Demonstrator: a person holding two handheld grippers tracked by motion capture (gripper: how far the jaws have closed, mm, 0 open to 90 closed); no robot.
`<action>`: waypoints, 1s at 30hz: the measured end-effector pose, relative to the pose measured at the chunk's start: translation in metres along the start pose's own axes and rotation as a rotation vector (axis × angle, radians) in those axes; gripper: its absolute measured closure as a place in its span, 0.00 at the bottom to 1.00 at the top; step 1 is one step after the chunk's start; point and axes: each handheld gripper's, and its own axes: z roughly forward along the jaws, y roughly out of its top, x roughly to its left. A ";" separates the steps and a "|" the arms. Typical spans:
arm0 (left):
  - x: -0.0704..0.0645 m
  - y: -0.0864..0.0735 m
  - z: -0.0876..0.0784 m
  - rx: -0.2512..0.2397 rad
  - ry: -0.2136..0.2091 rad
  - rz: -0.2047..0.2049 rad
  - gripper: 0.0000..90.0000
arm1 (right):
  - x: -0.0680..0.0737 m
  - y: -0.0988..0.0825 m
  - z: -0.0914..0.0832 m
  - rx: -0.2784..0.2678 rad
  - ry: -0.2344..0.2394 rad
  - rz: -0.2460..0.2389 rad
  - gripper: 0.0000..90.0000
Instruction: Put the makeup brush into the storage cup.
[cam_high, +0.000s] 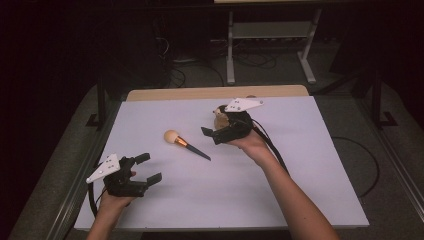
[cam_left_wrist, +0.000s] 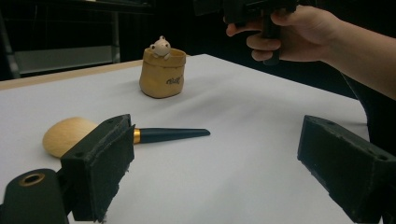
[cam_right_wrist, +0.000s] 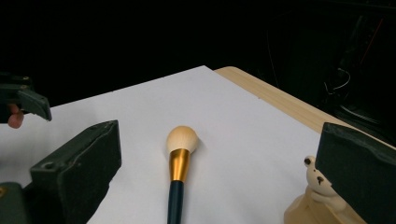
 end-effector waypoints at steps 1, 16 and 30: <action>0.000 0.000 0.000 -0.002 0.000 -0.002 0.12 | -0.001 0.000 0.001 -0.002 -0.001 -0.001 0.00; 0.001 0.000 0.000 0.000 -0.003 0.001 0.12 | 0.001 0.005 0.021 -0.018 0.020 0.015 0.00; 0.001 0.000 0.000 0.005 -0.002 0.007 0.12 | 0.000 0.009 0.041 0.002 0.020 0.026 0.00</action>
